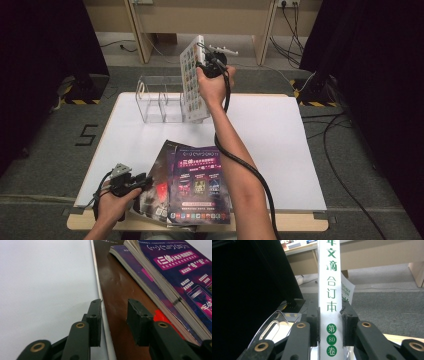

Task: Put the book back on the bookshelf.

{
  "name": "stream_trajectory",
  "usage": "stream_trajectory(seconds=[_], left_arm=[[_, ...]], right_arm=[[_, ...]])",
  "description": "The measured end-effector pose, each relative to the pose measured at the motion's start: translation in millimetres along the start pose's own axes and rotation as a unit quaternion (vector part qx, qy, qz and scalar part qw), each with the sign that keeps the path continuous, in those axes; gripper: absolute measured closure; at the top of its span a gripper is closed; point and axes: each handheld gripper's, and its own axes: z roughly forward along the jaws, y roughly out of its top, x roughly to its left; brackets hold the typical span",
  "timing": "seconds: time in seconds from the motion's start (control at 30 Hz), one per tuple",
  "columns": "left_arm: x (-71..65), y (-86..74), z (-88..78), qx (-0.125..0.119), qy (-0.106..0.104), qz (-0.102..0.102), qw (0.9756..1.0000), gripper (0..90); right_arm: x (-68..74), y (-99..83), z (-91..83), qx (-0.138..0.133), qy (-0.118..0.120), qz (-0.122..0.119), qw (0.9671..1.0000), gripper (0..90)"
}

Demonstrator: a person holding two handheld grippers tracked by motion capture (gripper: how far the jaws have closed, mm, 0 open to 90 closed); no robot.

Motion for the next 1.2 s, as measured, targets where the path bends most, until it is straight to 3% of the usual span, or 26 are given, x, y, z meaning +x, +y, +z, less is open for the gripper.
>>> stream_trajectory(seconds=[0.27, 0.53, 0.77, 0.97, 1.2], left_arm=[[0.5, 0.4, -0.2, 0.0, -0.001, 0.0, 1.0, 64.0], [0.1, -0.1, 0.7, 0.002, -0.004, 0.0, 1.0, 64.0], [-0.3, -0.4, 1.7, 0.002, -0.003, 0.002, 1.0, 63.8], [-0.2, 0.0, 1.1, 0.001, -0.003, 0.002, 1.0, 63.7], [-0.5, 0.3, 0.6, -0.001, -0.004, 0.0, 1.0, 63.6]], right_arm=[[-1.5, 1.0, 8.6, 0.002, 0.006, 0.007, 0.9999, 73.9], [-2.1, 1.9, 16.9, -0.009, -0.007, 0.007, 0.9999, 73.9], [-2.8, -6.0, 19.1, -0.017, -0.009, -0.001, 0.9998, 73.7], [-0.9, -25.1, 14.7, -0.029, -0.016, -0.025, 0.9991, 73.4], [-1.1, -33.3, 10.1, -0.037, -0.015, -0.029, 0.9988, 73.0]])
